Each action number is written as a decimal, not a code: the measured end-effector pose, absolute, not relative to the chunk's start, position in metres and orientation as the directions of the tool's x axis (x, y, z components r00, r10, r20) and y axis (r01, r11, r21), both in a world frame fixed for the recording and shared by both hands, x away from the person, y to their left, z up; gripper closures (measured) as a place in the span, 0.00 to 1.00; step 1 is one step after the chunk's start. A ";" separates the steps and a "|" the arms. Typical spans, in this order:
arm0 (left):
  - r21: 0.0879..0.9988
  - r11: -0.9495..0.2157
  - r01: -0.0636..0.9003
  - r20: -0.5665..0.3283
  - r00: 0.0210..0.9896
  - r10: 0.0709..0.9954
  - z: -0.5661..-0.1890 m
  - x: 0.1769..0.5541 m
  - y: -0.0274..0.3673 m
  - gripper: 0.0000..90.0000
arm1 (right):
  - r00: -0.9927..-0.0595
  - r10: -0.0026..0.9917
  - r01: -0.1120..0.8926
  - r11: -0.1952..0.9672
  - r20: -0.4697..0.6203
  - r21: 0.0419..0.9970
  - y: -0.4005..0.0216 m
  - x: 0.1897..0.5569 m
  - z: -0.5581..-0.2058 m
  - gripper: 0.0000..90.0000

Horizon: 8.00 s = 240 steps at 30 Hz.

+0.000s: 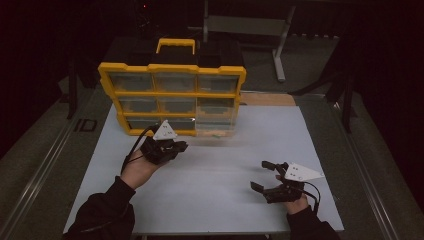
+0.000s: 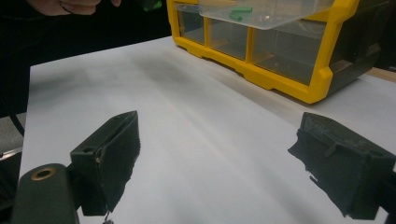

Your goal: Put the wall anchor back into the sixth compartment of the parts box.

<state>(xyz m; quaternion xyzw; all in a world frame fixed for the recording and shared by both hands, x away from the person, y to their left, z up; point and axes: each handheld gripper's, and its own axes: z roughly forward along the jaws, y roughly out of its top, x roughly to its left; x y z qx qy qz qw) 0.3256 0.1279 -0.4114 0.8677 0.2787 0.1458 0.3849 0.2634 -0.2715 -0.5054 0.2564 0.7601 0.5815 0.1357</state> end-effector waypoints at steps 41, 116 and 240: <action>0.861 -0.424 0.280 0.068 0.763 0.642 -0.326 0.345 0.117 0.94 | -0.835 0.544 0.224 0.195 0.085 0.955 -0.270 0.263 -0.505 0.15; 0.702 -0.590 0.398 -0.007 0.832 0.554 -0.349 0.404 0.029 0.93 | -0.835 0.542 0.238 0.195 0.098 0.952 -0.272 0.264 -0.507 0.15; 0.923 -0.262 0.283 -0.062 0.778 0.625 -0.440 0.258 0.213 0.00 | -0.837 0.540 0.227 0.195 0.089 0.954 -0.269 0.262 -0.504 0.15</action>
